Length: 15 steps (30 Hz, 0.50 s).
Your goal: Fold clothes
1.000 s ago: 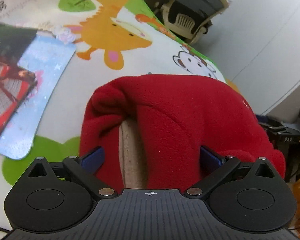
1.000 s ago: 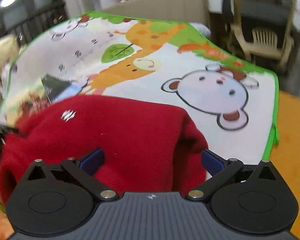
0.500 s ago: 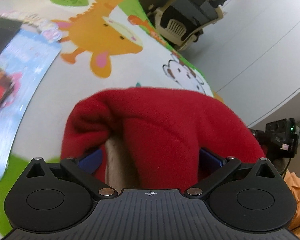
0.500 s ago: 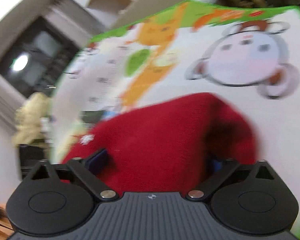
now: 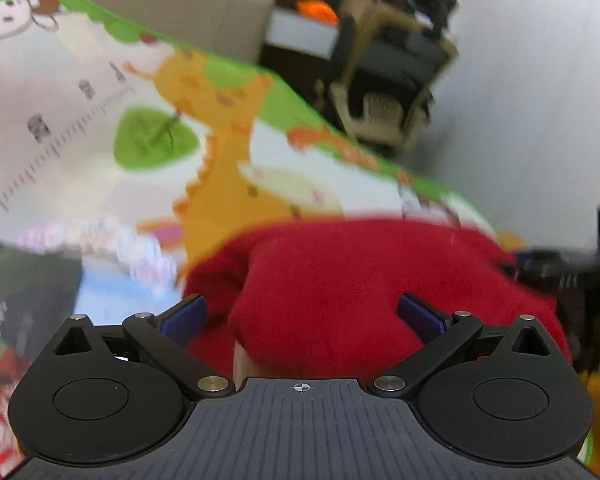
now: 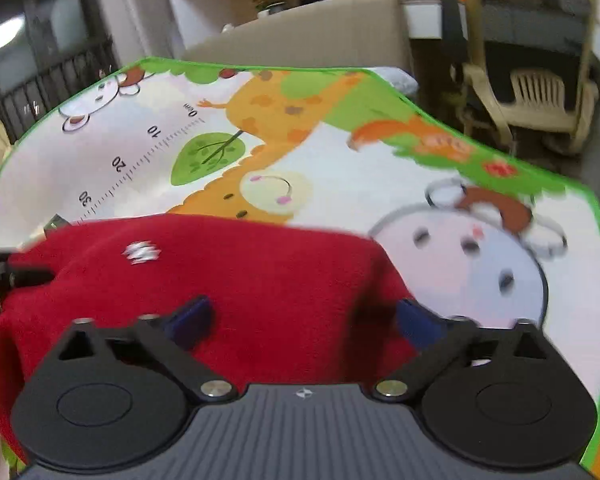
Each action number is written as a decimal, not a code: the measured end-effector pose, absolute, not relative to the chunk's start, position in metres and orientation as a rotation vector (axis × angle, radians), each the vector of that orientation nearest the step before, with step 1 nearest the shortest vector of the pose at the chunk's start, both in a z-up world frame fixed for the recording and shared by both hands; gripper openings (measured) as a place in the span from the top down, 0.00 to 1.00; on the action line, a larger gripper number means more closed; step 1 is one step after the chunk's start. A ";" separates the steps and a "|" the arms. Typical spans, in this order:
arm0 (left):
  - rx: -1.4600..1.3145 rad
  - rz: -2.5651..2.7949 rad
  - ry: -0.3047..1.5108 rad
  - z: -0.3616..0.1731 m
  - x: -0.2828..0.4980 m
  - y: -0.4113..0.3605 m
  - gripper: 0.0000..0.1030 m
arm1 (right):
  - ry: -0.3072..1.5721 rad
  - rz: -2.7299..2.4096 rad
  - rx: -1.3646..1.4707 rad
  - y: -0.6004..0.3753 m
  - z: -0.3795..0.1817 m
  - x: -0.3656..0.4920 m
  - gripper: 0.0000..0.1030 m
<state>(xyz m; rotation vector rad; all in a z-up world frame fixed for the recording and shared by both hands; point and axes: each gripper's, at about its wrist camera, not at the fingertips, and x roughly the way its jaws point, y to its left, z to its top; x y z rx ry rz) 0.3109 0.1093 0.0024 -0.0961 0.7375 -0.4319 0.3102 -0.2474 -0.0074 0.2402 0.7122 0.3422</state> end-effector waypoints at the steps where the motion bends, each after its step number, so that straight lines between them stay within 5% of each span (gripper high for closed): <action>1: -0.085 -0.430 0.738 0.000 0.308 0.108 0.00 | 0.715 0.337 0.281 -0.251 -0.009 0.306 0.01; 11: -0.064 -0.407 0.725 0.001 0.305 0.103 0.00 | 0.786 0.326 0.436 -0.261 -0.004 0.287 0.00; 15: -0.065 -0.399 0.729 0.000 0.305 0.103 0.00 | 0.907 0.456 0.803 -0.268 -0.034 0.297 0.00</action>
